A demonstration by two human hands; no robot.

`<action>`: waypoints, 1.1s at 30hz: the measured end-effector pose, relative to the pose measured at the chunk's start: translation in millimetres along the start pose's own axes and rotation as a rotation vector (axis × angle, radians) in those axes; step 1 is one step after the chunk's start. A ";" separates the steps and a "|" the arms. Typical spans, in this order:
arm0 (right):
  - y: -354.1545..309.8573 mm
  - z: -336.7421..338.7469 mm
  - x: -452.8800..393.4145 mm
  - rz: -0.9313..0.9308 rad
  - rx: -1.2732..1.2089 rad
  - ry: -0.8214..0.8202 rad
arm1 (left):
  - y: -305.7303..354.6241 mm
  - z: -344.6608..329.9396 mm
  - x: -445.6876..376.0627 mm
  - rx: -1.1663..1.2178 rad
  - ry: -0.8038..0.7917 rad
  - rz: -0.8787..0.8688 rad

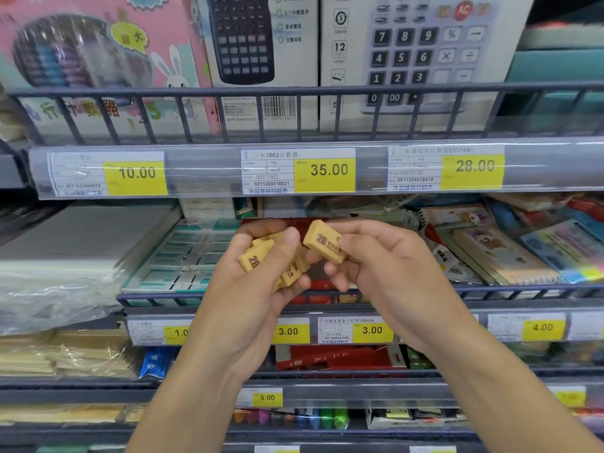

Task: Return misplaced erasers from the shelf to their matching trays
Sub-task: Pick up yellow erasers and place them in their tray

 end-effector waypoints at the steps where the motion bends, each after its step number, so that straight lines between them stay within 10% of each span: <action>1: 1.9 1.7 -1.0 -0.047 -0.073 -0.017 | -0.5 1.6 -0.6 0.004 0.011 0.000; 13: -10.7 31.9 1.6 -0.058 0.170 -0.134 | 1.0 7.8 -3.5 0.009 0.040 0.004; 23: -21.6 106.5 -30.2 -0.150 1.367 0.036 | 2.3 11.2 -5.3 0.003 0.058 0.006; 33: 9.1 100.1 -45.1 -0.169 1.556 -0.125 | -1.5 10.7 -7.3 0.003 0.069 0.023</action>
Point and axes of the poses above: each hand's wrist, its own x-axis away from the middle knuckle, its own z-axis out of the back of the hand, y = z × x, the point moved 6 cm from there along -x, towards the middle knuckle, and after that the axes turned 1 degree about y, right-handed, at the moved point
